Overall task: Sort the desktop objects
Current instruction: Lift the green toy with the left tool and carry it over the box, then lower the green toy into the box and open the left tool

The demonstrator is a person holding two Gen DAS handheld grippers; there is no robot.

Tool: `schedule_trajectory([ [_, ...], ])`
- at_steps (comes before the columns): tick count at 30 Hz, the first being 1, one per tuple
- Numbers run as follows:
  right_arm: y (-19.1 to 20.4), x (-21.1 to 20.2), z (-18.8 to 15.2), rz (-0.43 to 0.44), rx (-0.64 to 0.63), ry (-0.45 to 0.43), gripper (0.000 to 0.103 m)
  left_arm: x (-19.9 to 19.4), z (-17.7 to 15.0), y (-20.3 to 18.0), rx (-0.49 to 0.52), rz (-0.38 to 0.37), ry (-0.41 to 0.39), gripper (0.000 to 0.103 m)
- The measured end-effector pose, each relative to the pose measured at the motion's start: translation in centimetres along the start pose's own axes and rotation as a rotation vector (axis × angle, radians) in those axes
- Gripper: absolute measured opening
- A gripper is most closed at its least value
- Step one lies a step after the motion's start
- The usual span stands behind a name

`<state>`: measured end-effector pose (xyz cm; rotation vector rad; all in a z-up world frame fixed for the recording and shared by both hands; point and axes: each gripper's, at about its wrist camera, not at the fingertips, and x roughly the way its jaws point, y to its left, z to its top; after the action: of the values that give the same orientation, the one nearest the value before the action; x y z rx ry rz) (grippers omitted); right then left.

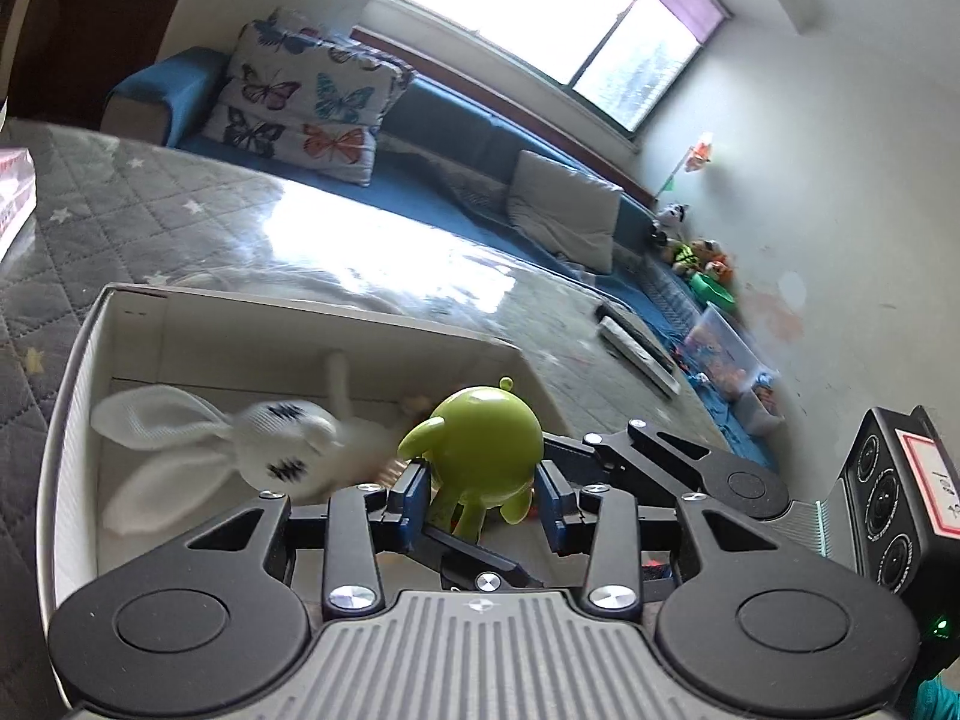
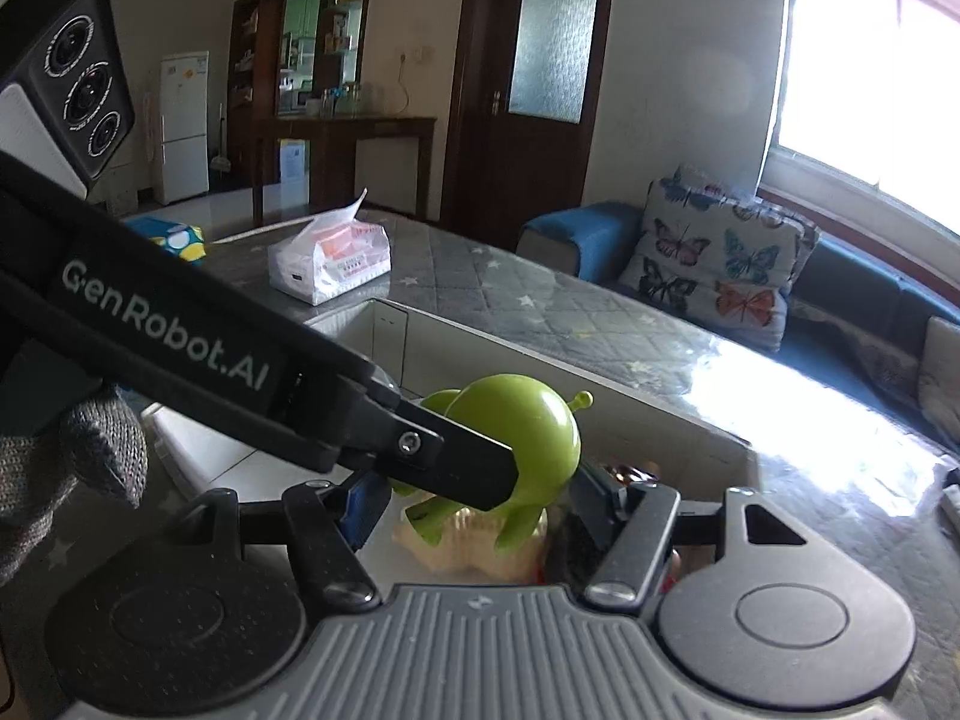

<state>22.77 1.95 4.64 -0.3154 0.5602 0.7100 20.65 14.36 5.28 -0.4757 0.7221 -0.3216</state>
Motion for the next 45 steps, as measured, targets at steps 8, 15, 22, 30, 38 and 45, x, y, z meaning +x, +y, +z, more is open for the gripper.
schedule_trajectory([
  [8, -1.2, 4.3, 0.6, 0.018, 0.022, 0.074, 0.067, 2.8, 1.5, 3.0, -0.065, 0.007, 0.029, 0.041],
  [15, -1.6, 4.4, 0.0, 0.025, 0.051, 0.084, 0.067, 3.4, 1.6, 4.4, -0.123, 0.007, 0.028, 0.040],
  [22, -1.7, 3.7, -0.2, 0.010, 0.063, 0.071, 0.068, 3.0, 1.5, 3.8, -0.116, -0.012, 0.015, 0.040],
  [30, -2.1, 1.7, -0.7, -0.004, 0.078, 0.038, 0.069, 2.1, 1.3, 2.8, -0.094, -0.005, -0.006, 0.040],
  [38, -2.2, -1.8, -1.6, -0.021, 0.081, -0.004, 0.069, 0.6, 0.4, 0.2, -0.033, -0.012, -0.020, 0.040],
  [45, -2.0, -5.6, -3.5, -0.039, 0.103, -0.035, 0.074, -1.0, -1.9, -3.1, 0.049, -0.028, -0.013, 0.040],
])
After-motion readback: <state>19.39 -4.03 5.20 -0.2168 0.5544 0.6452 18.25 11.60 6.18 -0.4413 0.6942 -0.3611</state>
